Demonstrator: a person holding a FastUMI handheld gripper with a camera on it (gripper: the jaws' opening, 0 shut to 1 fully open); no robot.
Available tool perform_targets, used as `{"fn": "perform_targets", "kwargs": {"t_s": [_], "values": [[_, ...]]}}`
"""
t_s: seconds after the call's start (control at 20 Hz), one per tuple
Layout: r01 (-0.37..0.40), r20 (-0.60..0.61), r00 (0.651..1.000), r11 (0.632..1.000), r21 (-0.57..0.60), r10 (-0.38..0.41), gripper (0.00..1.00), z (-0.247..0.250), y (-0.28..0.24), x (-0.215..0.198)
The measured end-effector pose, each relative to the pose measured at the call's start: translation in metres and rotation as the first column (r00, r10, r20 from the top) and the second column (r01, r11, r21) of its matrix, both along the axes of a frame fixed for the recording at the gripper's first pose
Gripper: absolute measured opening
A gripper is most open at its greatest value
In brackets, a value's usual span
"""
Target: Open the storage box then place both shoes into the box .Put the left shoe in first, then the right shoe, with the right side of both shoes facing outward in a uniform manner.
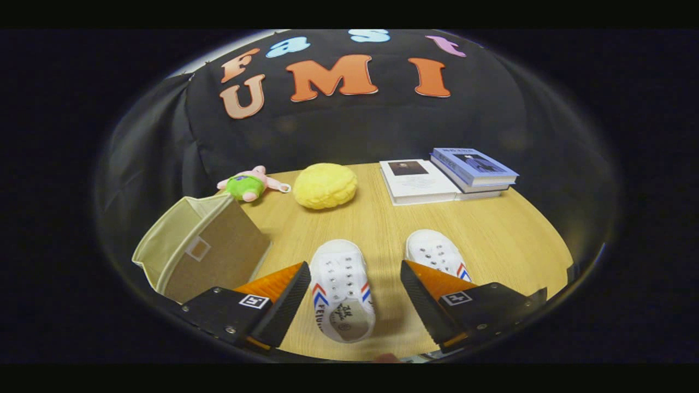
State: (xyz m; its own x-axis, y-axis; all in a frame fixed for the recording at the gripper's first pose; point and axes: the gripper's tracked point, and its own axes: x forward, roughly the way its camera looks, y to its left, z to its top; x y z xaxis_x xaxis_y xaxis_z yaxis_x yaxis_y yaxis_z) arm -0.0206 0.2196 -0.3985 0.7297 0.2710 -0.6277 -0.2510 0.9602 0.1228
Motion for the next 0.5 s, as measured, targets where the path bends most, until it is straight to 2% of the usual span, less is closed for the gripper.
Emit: {"fn": "perform_targets", "kwargs": {"t_s": [0.35, 0.5], "values": [[-0.019, -0.082, 0.996, 1.000, -0.015, 0.018, 0.99, -0.049, -0.016, -0.018], [-0.048, -0.112, 0.993, 0.999, -0.014, 0.046, 0.94, -0.066, -0.014, -0.023]]}}
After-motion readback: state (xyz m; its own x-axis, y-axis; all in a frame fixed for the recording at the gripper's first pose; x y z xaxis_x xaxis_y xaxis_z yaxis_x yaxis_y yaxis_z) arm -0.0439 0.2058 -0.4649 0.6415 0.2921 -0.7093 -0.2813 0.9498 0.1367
